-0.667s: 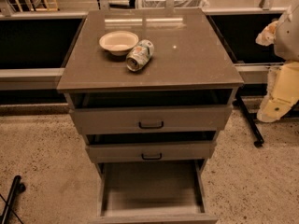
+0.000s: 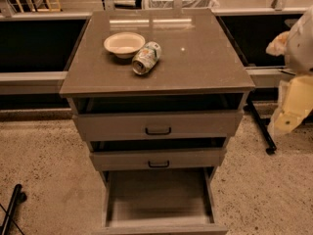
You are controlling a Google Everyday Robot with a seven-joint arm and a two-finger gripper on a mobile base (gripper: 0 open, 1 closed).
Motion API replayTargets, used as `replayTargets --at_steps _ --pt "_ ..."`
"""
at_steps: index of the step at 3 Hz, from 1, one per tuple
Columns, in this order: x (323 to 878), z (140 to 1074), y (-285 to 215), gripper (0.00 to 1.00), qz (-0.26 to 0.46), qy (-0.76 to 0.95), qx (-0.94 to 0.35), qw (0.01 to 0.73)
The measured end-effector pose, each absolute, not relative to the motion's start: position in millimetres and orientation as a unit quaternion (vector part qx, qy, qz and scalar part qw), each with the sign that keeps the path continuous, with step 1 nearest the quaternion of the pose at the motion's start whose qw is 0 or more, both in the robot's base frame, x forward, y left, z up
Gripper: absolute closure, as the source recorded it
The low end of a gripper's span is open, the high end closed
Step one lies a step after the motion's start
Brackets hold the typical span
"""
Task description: Close bottom drawer
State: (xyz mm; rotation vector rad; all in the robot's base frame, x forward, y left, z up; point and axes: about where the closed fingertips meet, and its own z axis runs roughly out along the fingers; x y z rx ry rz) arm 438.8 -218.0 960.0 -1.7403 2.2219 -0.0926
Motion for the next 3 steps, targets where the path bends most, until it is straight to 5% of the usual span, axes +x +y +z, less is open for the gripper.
replayTargets --at_steps 2,3 --pt "414 776 -232 0.0 0.029 0.769 -0.632 0.089" --pt "415 784 -231 0.0 0.026 0.769 -0.632 0.092"
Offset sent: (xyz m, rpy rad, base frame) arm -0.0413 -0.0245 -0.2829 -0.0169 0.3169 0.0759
